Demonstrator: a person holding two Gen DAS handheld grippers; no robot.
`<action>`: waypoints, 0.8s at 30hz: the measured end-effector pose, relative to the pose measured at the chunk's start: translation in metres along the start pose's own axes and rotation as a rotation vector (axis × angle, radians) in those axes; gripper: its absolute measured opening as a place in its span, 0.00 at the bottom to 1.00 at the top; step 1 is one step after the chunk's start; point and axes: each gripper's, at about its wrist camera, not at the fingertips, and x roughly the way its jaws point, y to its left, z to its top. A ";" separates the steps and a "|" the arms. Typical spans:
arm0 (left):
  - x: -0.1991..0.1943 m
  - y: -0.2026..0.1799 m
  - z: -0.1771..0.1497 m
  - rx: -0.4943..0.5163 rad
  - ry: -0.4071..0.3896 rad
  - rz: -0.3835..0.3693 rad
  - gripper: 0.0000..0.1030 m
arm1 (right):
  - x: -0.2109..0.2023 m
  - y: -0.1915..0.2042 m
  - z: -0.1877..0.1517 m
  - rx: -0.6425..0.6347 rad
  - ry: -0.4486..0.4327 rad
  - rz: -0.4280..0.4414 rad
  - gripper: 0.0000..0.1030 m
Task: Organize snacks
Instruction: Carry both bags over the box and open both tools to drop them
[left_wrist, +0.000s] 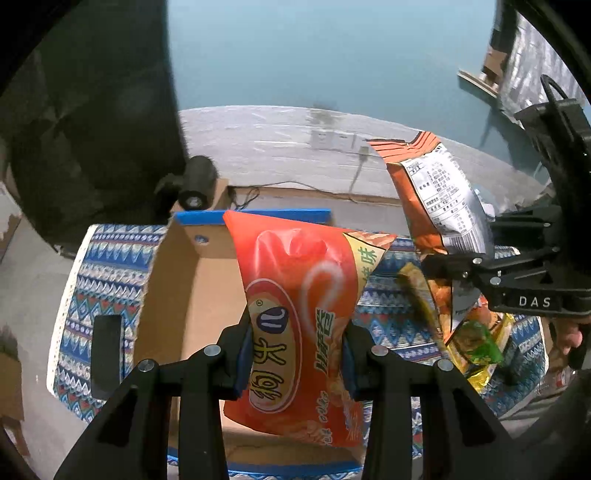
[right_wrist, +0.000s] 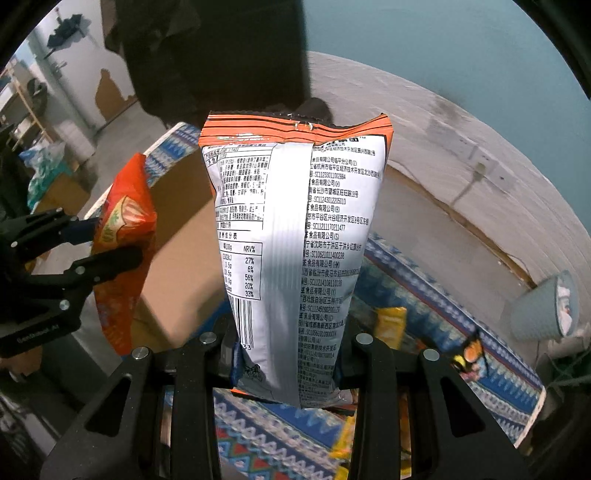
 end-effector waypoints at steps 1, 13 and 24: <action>0.001 0.005 -0.002 -0.008 0.003 0.004 0.38 | 0.003 0.006 0.003 -0.006 0.005 0.006 0.32; 0.017 0.070 -0.024 -0.118 0.045 0.090 0.38 | 0.051 0.059 0.039 -0.038 0.081 0.076 0.32; 0.026 0.081 -0.028 -0.166 0.090 0.095 0.50 | 0.071 0.073 0.048 -0.032 0.110 0.106 0.54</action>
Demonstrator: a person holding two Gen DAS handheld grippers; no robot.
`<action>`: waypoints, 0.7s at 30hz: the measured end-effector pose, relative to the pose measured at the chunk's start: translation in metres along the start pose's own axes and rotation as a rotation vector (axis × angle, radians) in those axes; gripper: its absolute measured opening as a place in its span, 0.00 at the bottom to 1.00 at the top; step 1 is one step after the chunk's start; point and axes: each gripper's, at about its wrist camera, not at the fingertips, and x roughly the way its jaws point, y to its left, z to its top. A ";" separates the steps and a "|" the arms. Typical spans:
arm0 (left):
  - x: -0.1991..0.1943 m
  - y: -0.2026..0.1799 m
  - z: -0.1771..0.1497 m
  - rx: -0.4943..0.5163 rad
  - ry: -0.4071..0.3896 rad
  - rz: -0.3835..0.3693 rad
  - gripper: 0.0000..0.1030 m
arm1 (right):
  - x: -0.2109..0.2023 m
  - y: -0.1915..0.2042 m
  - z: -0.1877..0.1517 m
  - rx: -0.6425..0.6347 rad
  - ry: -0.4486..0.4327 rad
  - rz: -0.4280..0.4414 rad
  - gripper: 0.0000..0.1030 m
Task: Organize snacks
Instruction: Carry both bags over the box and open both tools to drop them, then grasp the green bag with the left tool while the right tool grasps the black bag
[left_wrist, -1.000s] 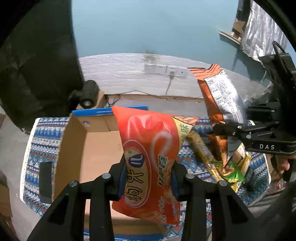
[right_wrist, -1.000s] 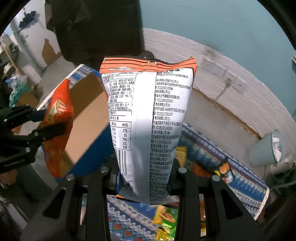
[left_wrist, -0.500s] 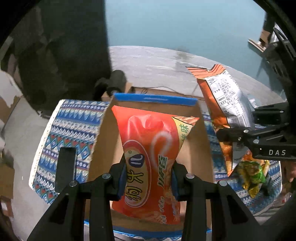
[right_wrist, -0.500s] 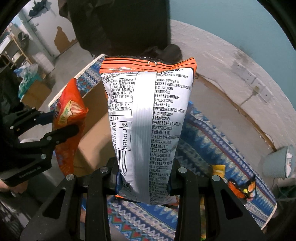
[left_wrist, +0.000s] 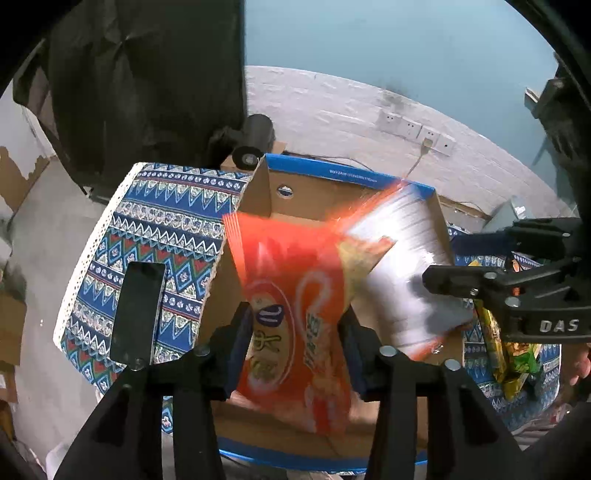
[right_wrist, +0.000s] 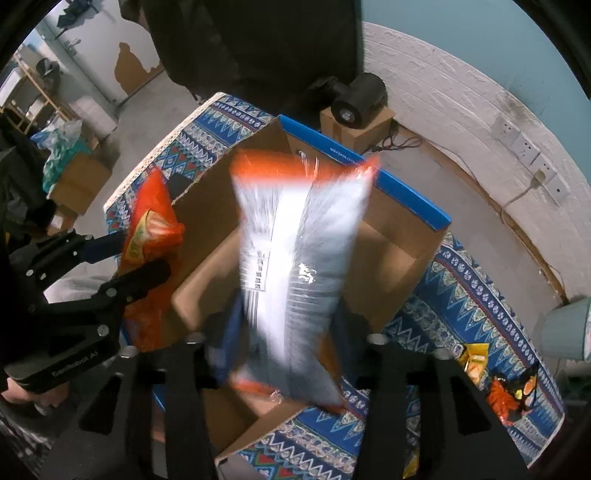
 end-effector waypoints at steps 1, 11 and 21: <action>0.000 -0.001 0.000 0.001 0.000 0.001 0.55 | -0.003 -0.001 -0.001 0.002 -0.009 -0.004 0.58; -0.006 -0.019 0.002 0.022 -0.017 -0.006 0.70 | -0.020 -0.020 -0.012 0.036 -0.038 -0.029 0.60; -0.005 -0.066 -0.006 0.119 0.011 -0.033 0.71 | -0.052 -0.055 -0.048 0.070 -0.062 -0.079 0.64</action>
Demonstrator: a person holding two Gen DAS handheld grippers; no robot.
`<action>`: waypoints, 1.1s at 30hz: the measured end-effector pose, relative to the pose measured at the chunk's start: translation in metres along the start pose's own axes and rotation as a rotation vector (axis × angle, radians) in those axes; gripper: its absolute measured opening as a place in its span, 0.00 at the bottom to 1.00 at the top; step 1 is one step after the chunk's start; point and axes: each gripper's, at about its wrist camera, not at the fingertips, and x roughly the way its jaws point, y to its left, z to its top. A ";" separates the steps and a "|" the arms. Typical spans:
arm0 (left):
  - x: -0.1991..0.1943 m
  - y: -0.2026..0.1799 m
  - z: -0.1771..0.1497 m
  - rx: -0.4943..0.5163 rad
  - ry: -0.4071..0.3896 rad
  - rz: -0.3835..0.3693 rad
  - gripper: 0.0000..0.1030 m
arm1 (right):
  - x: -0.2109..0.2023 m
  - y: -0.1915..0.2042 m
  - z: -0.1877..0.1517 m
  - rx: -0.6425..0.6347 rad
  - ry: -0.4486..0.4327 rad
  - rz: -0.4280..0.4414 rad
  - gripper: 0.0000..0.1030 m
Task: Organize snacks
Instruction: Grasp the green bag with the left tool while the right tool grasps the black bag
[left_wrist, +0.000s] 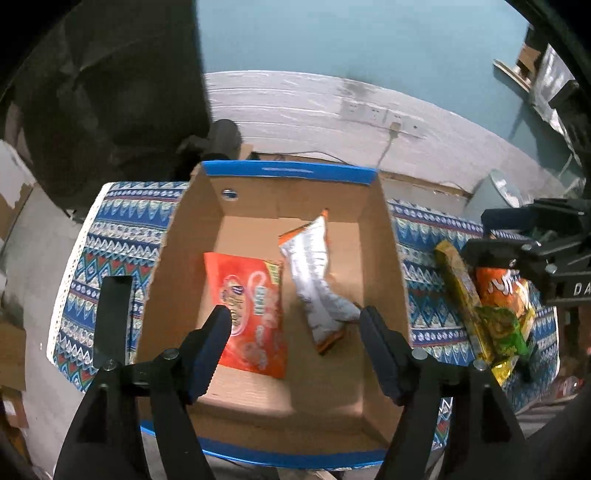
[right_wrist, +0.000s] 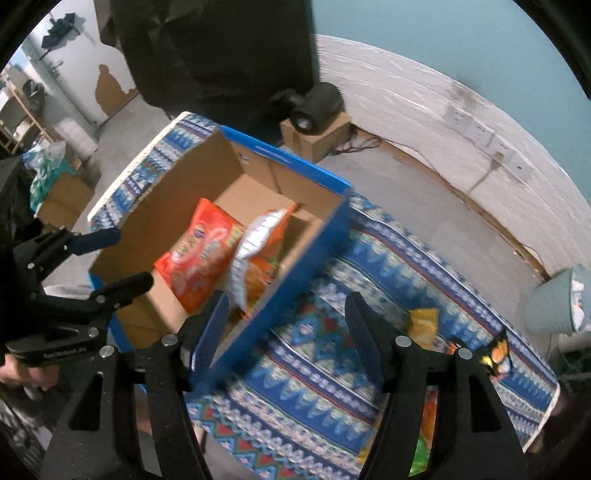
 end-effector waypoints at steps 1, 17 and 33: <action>0.000 -0.005 0.000 0.009 0.004 -0.006 0.71 | -0.004 -0.006 -0.005 0.009 -0.002 -0.003 0.64; 0.005 -0.095 -0.012 0.169 0.065 -0.117 0.72 | -0.054 -0.095 -0.094 0.135 -0.018 -0.088 0.65; 0.026 -0.187 -0.034 0.321 0.179 -0.199 0.79 | -0.064 -0.179 -0.202 0.293 0.069 -0.149 0.78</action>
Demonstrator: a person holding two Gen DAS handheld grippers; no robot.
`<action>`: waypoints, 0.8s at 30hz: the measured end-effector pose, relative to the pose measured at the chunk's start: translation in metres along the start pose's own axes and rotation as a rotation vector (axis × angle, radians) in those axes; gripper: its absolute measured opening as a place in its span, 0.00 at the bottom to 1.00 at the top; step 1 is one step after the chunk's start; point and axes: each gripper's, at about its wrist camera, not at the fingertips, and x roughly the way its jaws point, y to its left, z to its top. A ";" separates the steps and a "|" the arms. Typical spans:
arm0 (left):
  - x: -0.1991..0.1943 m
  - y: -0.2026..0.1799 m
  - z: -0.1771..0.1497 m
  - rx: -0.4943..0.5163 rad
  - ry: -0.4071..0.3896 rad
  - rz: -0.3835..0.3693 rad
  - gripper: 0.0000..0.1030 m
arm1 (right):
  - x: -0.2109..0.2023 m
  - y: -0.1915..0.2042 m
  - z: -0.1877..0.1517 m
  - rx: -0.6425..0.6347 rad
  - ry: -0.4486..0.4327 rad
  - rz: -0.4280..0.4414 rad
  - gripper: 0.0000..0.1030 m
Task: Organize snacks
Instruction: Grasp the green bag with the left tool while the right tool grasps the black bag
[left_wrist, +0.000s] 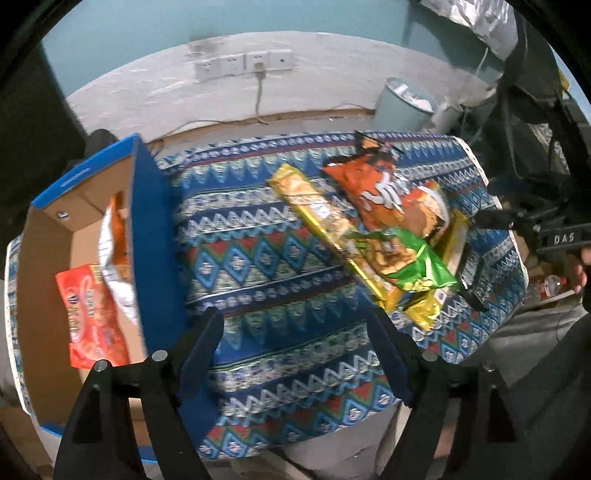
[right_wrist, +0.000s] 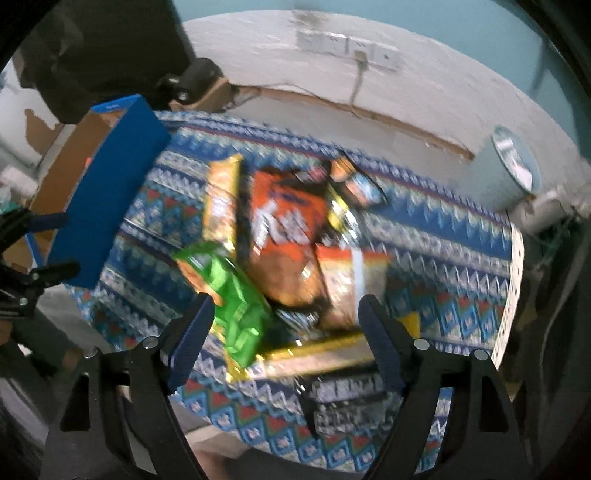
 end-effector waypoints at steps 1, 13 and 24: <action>0.003 -0.005 0.001 0.005 0.009 -0.006 0.79 | 0.002 -0.005 -0.004 0.005 0.011 -0.001 0.78; 0.045 -0.039 0.005 -0.042 0.119 -0.102 0.79 | 0.032 -0.043 -0.049 0.057 0.131 -0.014 0.81; 0.072 -0.058 0.007 -0.058 0.187 -0.113 0.79 | 0.085 -0.061 -0.087 0.055 0.317 -0.015 0.82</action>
